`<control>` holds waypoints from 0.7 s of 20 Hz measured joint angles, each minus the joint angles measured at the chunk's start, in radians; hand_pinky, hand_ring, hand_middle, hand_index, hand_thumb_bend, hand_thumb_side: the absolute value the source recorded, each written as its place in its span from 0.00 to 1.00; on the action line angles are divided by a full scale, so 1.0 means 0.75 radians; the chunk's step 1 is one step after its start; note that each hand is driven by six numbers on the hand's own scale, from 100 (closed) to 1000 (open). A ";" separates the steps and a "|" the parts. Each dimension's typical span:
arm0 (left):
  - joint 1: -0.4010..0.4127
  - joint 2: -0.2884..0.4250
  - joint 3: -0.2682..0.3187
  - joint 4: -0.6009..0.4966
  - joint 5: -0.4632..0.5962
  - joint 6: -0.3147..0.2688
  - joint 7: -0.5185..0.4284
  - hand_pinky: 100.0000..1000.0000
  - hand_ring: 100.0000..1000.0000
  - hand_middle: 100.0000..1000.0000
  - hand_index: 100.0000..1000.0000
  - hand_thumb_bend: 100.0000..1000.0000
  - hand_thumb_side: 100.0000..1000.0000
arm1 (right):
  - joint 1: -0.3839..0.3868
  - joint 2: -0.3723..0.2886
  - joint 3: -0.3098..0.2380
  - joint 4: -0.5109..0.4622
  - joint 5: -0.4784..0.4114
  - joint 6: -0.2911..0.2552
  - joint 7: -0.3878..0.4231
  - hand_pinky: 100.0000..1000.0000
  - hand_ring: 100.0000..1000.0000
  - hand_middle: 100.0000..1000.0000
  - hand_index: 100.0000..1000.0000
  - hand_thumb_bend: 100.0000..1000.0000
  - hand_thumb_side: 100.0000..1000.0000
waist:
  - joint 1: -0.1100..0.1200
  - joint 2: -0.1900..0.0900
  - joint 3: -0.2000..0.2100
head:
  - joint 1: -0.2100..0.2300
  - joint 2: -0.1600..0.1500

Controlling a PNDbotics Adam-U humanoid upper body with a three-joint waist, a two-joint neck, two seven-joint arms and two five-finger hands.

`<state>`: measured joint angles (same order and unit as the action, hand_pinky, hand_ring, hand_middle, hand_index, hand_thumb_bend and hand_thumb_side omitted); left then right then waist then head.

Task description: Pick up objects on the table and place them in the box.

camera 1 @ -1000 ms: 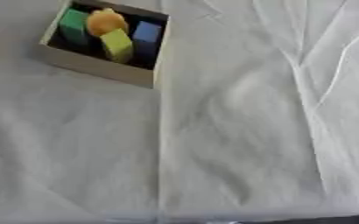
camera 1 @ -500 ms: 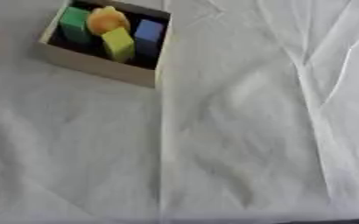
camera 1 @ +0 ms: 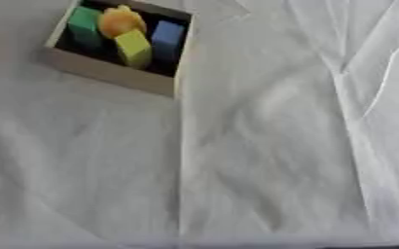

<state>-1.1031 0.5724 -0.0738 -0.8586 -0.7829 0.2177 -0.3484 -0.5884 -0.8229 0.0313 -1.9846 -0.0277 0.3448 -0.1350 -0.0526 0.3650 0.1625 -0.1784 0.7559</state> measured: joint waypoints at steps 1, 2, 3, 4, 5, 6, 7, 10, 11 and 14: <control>-0.006 0.000 -0.011 -0.040 0.012 -0.004 0.001 0.75 0.81 0.75 0.75 0.00 0.00 | 0.000 0.000 0.000 0.000 0.000 0.000 0.000 0.77 0.74 0.70 0.80 0.00 0.71 | 0.000 0.000 0.000 | 0.000 0.000; -0.014 -0.001 -0.023 -0.081 0.024 -0.008 -0.001 0.75 0.81 0.75 0.76 0.00 0.00 | -0.001 0.000 0.000 0.000 0.000 0.000 0.000 0.77 0.74 0.70 0.80 0.00 0.70 | 0.000 -0.001 0.000 | 0.000 0.001; -0.023 -0.003 -0.038 -0.122 0.035 -0.014 -0.006 0.75 0.81 0.75 0.76 0.00 0.00 | -0.002 0.000 0.000 0.000 0.000 -0.001 -0.001 0.77 0.74 0.70 0.80 0.00 0.70 | 0.000 -0.001 0.000 | 0.000 0.001; -0.035 -0.012 -0.056 -0.164 0.044 -0.022 -0.014 0.75 0.81 0.75 0.77 0.00 0.00 | -0.003 0.000 0.000 0.000 0.000 -0.002 -0.001 0.77 0.74 0.70 0.80 0.00 0.70 | 0.000 -0.002 0.000 | 0.000 0.001; -0.048 -0.028 -0.076 -0.203 0.052 -0.032 -0.026 0.75 0.81 0.75 0.77 0.00 0.00 | -0.008 0.000 0.000 0.000 -0.001 -0.004 -0.002 0.77 0.74 0.70 0.80 0.00 0.69 | 0.000 -0.002 0.000 | 0.000 0.001; -0.064 -0.051 -0.097 -0.240 0.060 -0.044 -0.040 0.75 0.81 0.75 0.77 0.00 0.00 | -0.016 0.000 -0.001 0.000 -0.001 -0.006 -0.003 0.77 0.74 0.70 0.80 0.00 0.69 | 0.000 -0.002 -0.002 | 0.000 0.001; -0.082 -0.079 -0.118 -0.272 0.067 -0.054 -0.055 0.75 0.81 0.75 0.77 0.00 0.00 | -0.024 0.000 -0.001 0.000 -0.003 -0.008 -0.003 0.77 0.74 0.70 0.80 0.00 0.69 | 0.000 -0.002 -0.007 | 0.000 0.001; -0.129 -0.186 -0.177 -0.320 0.071 -0.079 -0.095 0.75 0.81 0.75 0.78 0.01 0.00 | -0.056 0.009 -0.001 0.000 -0.015 -0.011 -0.002 0.77 0.74 0.70 0.80 0.00 0.69 | 0.000 -0.002 -0.035 | 0.010 0.002; -0.138 -0.223 -0.192 -0.319 0.068 -0.085 -0.103 0.75 0.81 0.74 0.78 0.01 0.01 | -0.066 0.013 -0.001 0.000 -0.018 -0.012 0.000 0.77 0.74 0.70 0.80 0.00 0.69 | 0.000 -0.002 -0.043 | 0.016 0.001; -0.155 -0.318 -0.218 -0.285 0.045 -0.100 -0.106 0.76 0.81 0.75 0.79 0.06 0.02 | -0.090 0.025 0.000 0.000 -0.025 -0.016 0.004 0.77 0.74 0.70 0.80 0.00 0.69 | 0.000 -0.002 -0.067 | 0.036 0.000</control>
<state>-1.2197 0.3336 -0.2373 -1.0724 -0.7495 0.1424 -0.4278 -0.6557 -0.8043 0.0312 -1.9846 -0.0467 0.3330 -0.1318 -0.0524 0.3634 0.1119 -0.1511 0.7558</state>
